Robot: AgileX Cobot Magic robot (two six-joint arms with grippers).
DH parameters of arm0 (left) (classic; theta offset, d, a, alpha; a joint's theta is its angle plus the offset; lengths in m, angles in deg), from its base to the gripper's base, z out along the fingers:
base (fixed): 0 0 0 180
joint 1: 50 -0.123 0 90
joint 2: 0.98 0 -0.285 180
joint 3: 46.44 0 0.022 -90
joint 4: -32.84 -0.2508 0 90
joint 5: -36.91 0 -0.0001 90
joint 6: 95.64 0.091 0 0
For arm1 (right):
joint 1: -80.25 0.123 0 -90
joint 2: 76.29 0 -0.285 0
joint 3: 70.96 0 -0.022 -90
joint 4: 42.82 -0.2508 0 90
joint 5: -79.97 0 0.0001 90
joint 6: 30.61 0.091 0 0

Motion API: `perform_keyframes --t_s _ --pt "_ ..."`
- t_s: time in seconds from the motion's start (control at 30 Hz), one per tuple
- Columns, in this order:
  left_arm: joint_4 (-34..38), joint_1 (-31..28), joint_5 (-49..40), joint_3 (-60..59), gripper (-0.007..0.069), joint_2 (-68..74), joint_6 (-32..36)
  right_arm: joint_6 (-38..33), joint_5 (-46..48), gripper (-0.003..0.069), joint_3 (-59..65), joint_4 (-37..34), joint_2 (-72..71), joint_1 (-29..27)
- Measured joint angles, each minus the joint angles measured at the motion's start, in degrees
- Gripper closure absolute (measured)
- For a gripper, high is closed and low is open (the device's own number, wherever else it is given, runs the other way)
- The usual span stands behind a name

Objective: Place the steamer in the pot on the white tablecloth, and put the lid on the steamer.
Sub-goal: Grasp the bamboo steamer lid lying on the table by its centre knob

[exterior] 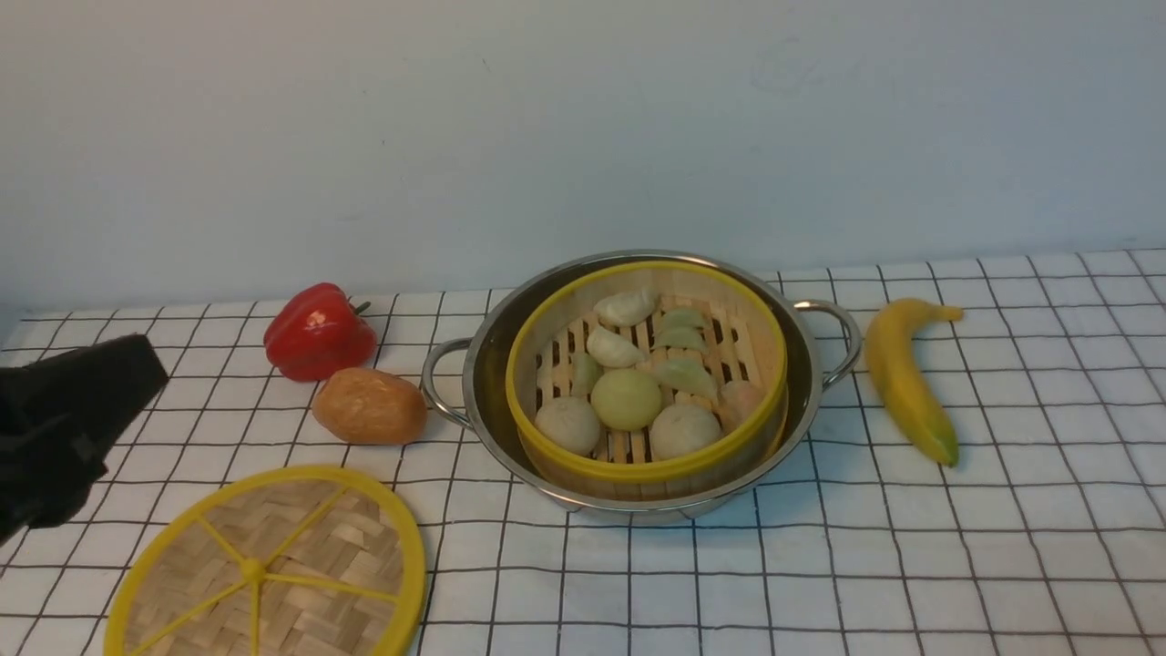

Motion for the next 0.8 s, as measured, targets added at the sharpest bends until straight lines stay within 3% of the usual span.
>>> perform_keyframes --t_s 0.2,0.27,0.3,0.33,0.47,0.8 --pt "-8.9 0.0 -14.2 10.3 0.0373 15.1 0.4 0.0 0.0 0.0419 0.0 0.0 0.0 0.0" --pt "-19.2 0.1 -26.5 19.0 0.0343 26.0 -1.1 0.0 0.0 0.0419 0.0 0.0 0.0 0.0" --pt "-20.1 0.1 -27.3 19.6 0.0343 26.7 -1.2 0.0 0.0 0.0419 0.0 0.0 0.0 0.0" --pt "-28.4 0.1 -33.0 24.9 0.0319 33.6 -2.2 0.0 0.0 0.0419 0.0 0.0 0.0 0.0" --pt "-40.3 0.1 -35.3 31.0 0.0291 43.8 -5.7 0.0 0.0 0.0419 0.0 0.0 0.0 0.0" --pt "-37.7 0.1 -35.9 31.5 0.0287 57.3 -8.1 -0.1 0.0 0.0419 0.0 0.0 0.0 0.0"
